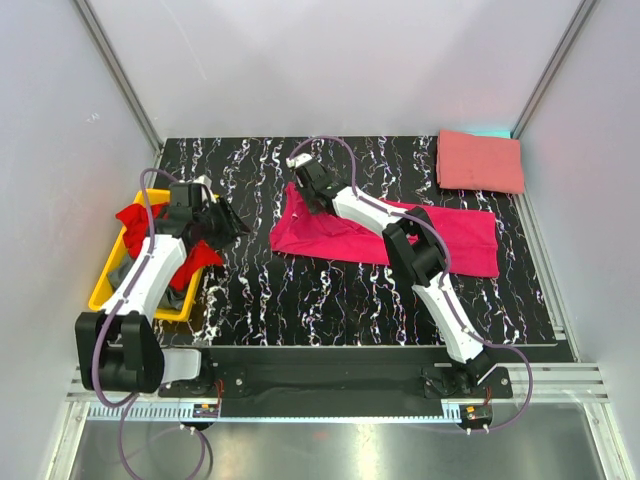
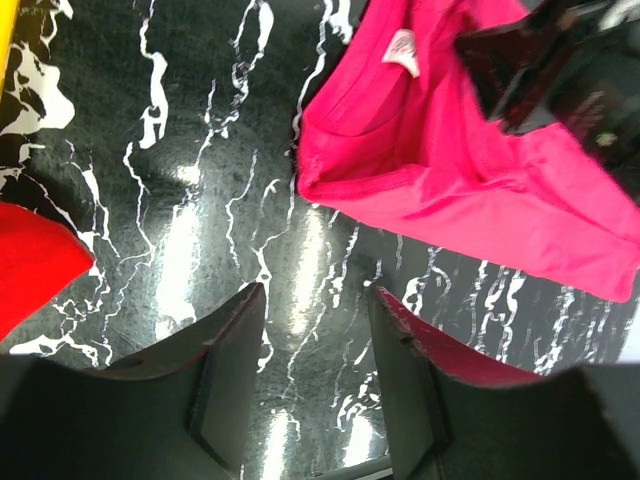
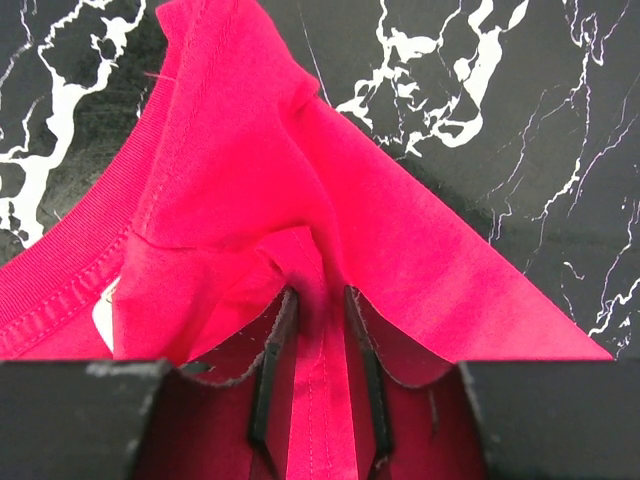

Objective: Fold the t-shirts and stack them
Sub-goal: Fold the tshirt

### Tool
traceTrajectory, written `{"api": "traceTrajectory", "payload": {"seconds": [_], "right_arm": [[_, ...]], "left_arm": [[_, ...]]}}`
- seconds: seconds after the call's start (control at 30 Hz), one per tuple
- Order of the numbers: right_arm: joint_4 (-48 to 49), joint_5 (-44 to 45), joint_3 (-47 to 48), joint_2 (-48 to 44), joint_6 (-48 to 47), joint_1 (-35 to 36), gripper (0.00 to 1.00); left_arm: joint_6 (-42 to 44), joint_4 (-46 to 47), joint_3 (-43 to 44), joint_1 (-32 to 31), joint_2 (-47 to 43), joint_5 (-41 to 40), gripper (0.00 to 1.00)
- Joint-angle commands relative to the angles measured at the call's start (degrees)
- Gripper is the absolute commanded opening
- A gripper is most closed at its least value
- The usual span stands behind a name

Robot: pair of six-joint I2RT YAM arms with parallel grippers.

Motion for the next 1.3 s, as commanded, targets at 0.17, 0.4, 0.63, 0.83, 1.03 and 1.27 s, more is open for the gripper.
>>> {"api": "traceTrajectory", "payload": {"seconds": [0.17, 0.4, 0.63, 0.83, 1.03, 1.27], "right_arm": [[3.5, -0.3, 0.9, -4.7, 0.4, 0.6, 0.22], [4.3, -2.2, -0.7, -5.5, 0.2, 0.6, 0.32], [6.7, -2.1, -2.9, -6.1, -1.3, 0.5, 0.11], [7.6, -2.8, -2.6, -6.5, -1.6, 0.5, 0.0], [8.2, -2.0, -3.8, -8.6, -1.6, 0.5, 0.0], [9.1, 0.2, -6.3, -11.3, -0.1, -0.5, 0.0]], "left_arm": [[2.0, -2.3, 6.1, -5.7, 9.8, -3.8, 0.47], [-1.3, 0.3, 10.9, -8.4, 20.9, -7.1, 0.45], [-2.4, -0.8, 16.3, -9.5, 28.3, -13.0, 0.45], [-2.8, -0.8, 18.4, -9.5, 31.8, -14.5, 0.45], [-2.8, -1.2, 20.6, -9.9, 35.1, -14.6, 0.45], [-3.2, -0.3, 21.2, -10.5, 37.1, -13.5, 0.4]]}}
